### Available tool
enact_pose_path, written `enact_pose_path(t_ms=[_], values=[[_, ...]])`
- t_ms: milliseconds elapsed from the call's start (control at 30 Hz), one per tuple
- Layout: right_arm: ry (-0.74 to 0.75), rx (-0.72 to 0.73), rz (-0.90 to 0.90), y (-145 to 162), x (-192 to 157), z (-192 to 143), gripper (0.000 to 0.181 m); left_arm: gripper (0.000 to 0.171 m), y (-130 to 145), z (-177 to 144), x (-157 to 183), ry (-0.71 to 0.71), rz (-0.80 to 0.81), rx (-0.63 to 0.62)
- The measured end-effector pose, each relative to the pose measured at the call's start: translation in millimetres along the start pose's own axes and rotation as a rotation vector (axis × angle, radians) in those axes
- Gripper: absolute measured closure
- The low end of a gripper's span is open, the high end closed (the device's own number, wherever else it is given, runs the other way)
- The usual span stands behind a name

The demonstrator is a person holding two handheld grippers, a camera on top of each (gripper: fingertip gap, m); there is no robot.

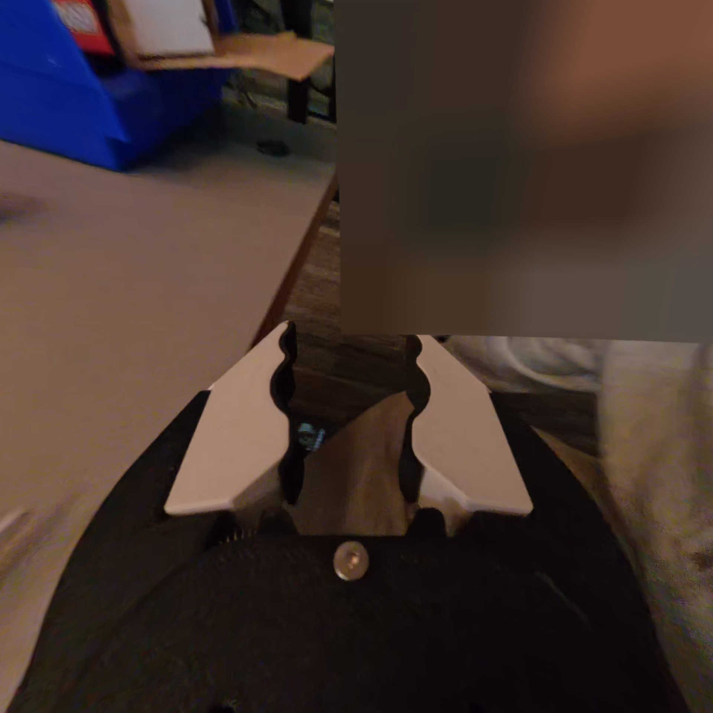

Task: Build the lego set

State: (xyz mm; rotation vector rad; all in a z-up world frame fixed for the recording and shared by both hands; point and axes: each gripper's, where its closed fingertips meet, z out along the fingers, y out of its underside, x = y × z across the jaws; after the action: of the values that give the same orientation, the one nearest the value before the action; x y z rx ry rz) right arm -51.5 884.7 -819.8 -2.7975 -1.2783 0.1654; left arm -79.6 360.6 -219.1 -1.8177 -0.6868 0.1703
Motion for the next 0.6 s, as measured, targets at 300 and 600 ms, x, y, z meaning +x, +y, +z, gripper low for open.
enact_pose_path(t_ms=[300, 600], values=[[-0.144, -0.082, 0.258, 15.9, 13.2, 88.9, 0.140, 0.110, 62.2, 78.6, 48.7, 0.190, 0.126, -0.317], [-0.076, -0.150, 0.214, 28.7, 18.1, 121.4, 0.167, 0.111, 92.2, 106.7, 67.4, 0.240, 0.147, -0.411]])
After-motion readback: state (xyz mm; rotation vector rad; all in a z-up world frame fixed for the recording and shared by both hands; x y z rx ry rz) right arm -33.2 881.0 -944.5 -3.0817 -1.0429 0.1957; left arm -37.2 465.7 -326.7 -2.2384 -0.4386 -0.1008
